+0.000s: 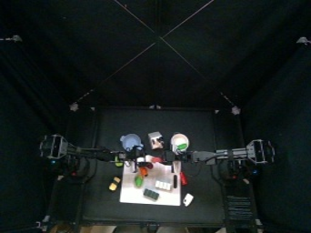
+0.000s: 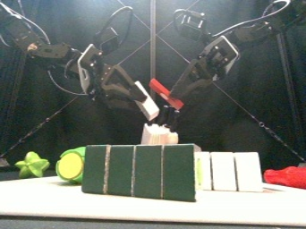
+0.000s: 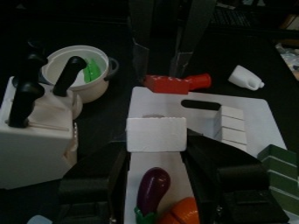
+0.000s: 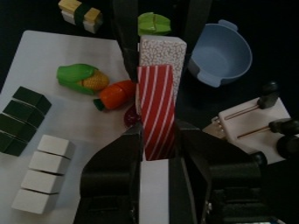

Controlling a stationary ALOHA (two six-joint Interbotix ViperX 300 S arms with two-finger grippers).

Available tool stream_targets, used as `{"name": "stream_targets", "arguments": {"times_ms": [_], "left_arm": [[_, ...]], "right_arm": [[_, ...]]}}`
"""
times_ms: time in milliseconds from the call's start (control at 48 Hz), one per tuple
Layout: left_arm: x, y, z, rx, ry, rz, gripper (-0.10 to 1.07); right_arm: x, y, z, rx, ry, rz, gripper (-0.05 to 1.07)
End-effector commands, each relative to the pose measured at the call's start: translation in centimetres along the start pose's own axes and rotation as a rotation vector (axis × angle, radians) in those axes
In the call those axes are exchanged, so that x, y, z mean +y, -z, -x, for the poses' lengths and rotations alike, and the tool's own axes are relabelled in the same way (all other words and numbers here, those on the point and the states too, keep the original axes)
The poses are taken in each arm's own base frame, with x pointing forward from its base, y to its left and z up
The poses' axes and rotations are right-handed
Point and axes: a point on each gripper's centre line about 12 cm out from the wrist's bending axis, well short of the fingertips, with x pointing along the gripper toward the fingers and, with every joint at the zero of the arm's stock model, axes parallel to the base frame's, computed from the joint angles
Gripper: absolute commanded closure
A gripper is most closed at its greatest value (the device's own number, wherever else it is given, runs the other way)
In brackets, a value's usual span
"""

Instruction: Pull apart salmon sushi

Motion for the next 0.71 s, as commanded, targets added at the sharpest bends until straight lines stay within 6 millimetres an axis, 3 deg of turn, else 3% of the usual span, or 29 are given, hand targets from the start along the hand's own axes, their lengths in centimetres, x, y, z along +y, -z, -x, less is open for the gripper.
{"name": "stream_targets", "arguments": {"times_ms": [0,688], "left_arm": [[0.02,-1.15,0.35,-0.04,0.0,-0.002,0.41],[0.03,-1.13,0.44,-0.04,0.0,0.003,0.41]], "right_arm": [[-0.16,-1.36,1.09,-0.05,0.006,-0.001,0.63],[0.23,-1.61,1.35,-0.058,-0.003,0.003,0.63]]}}
